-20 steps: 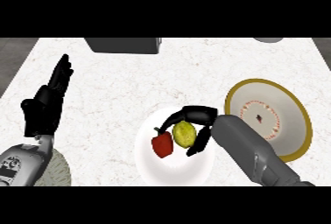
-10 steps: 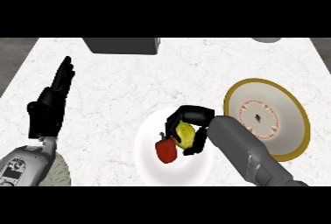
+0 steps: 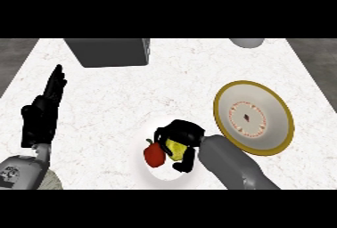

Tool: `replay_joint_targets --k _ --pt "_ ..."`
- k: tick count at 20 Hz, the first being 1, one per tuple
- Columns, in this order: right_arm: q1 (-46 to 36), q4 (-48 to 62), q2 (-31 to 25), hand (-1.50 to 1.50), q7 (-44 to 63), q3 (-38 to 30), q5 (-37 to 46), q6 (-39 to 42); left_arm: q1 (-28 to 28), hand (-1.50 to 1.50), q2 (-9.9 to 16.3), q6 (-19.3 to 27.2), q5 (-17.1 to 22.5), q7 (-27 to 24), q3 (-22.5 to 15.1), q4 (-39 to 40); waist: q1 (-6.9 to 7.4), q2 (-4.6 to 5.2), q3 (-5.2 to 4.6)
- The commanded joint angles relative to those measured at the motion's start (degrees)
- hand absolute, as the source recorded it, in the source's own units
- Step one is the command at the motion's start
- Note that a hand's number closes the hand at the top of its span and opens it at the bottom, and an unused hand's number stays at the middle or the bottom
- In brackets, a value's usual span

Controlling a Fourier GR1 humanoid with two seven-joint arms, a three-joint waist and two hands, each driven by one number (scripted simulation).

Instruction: Pick the pear from the plate and place it in the bowl

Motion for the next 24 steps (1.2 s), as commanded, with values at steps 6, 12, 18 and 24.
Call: replay_joint_targets --k 6,12,18,24 --pt "13.89 -15.29 1.06 1.50 18.95 3.25 1.10 -12.78 2.73 0.00 1.33 0.35 0.17 0.21 1.86 0.64 -3.85 0.79 0.08" --pt "20.39 -30.79 1.08 1.50 28.26 2.46 2.83 -23.61 3.29 0.00 1.81 0.69 0.70 0.74 3.18 -0.23 -5.09 0.63 0.06" --pt "26.65 -45.45 -5.29 1.50 41.05 2.28 10.20 -30.89 4.65 0.00 2.48 0.18 1.44 -0.18 4.33 -1.63 -4.67 1.16 -0.03" --pt "35.82 -67.57 -11.24 1.50 56.45 3.16 18.27 -32.31 4.02 0.00 1.83 -1.44 1.81 -1.31 3.44 -2.73 -1.95 2.72 0.07"
